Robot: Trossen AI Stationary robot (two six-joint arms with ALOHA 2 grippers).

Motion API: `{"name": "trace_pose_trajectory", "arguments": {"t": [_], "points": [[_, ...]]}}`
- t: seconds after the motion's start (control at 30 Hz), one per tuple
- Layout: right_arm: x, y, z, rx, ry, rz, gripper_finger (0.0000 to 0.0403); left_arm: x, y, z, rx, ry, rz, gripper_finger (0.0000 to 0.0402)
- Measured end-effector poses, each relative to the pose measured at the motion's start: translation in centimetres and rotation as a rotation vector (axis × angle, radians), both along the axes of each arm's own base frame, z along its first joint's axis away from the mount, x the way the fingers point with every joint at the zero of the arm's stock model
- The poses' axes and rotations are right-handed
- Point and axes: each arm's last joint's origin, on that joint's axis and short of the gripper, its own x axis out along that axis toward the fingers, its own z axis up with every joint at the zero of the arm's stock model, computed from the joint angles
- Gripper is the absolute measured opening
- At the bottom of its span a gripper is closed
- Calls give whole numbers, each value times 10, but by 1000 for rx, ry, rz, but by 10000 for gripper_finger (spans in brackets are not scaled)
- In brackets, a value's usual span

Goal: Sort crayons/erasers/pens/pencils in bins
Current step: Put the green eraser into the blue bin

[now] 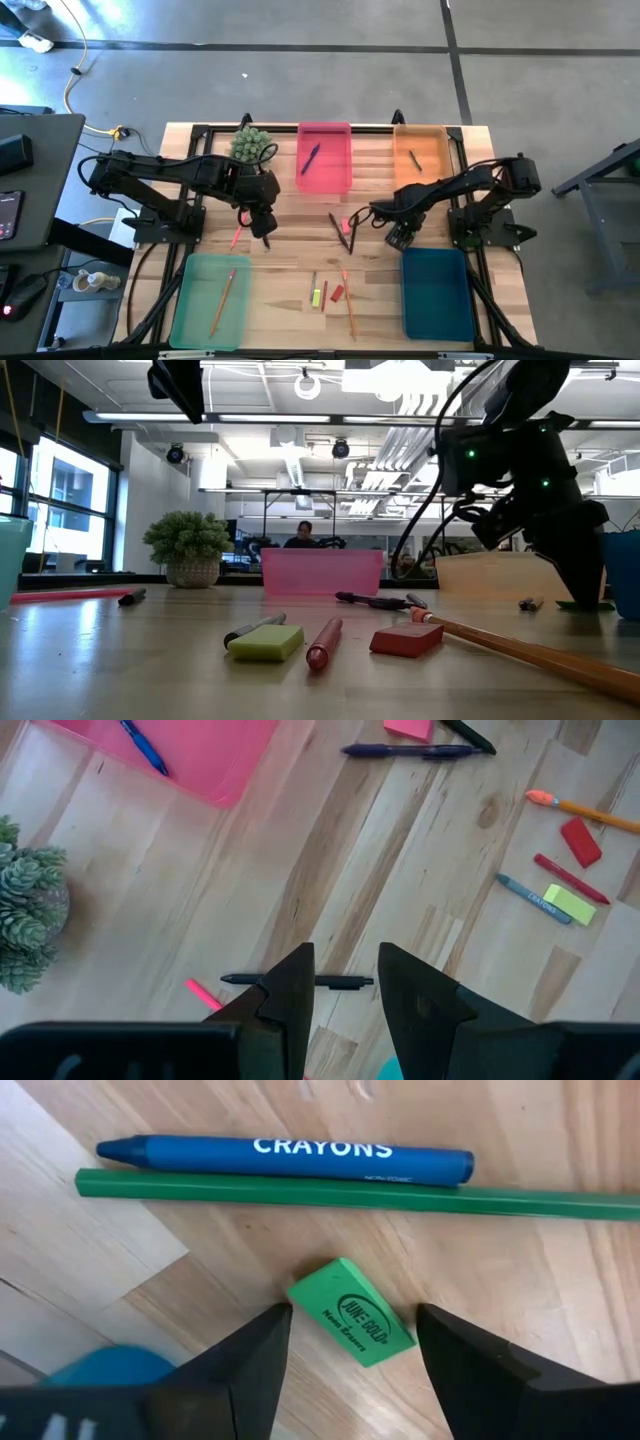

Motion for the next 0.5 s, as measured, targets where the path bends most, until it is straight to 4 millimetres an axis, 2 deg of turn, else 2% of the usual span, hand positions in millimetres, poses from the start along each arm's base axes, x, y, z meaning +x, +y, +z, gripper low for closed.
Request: {"name": "trace_pose_trajectory", "arguments": {"t": [0.3,0.5], "points": [[-2,-10,-1,-12,11,13,136,0,0,0,-1,0,0,101],[-2,-10,-1,-27,13,19,106,0,0,0,-2,1,-1,101]]}}
